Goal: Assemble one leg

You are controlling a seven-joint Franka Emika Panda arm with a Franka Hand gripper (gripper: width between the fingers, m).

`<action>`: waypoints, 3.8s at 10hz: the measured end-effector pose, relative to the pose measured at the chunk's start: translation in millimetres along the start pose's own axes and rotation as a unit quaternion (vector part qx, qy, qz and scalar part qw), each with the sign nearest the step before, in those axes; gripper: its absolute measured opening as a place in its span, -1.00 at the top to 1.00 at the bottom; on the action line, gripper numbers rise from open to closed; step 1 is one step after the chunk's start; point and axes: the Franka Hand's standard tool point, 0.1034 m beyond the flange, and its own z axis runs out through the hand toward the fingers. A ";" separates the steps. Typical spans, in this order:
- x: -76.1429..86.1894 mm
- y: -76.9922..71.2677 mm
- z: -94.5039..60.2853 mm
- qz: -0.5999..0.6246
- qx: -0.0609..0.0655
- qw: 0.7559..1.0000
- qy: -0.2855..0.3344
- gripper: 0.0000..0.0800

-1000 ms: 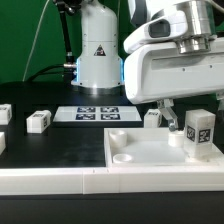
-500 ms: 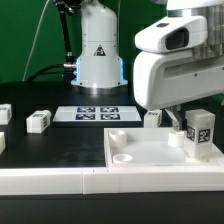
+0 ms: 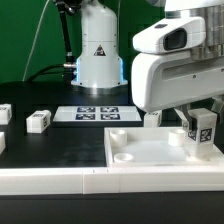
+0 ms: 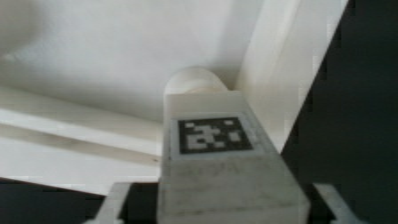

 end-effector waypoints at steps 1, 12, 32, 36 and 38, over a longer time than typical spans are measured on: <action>0.0 0.2 0.0 0.000 0.000 1.000 0.000 0.26; -3.1 -5.1 5.2 0.583 0.013 0.813 0.017 0.26; 0.3 -9.6 2.4 0.071 -0.039 0.997 0.003 -0.62; 0.1 -8.5 2.3 0.071 -0.039 0.997 0.003 -0.12; -0.7 -5.0 2.3 0.072 -0.041 0.997 0.003 0.24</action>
Offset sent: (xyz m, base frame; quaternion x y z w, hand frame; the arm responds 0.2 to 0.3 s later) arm -0.0200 -0.0040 -0.0066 0.0165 0.0133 0.3245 0.9457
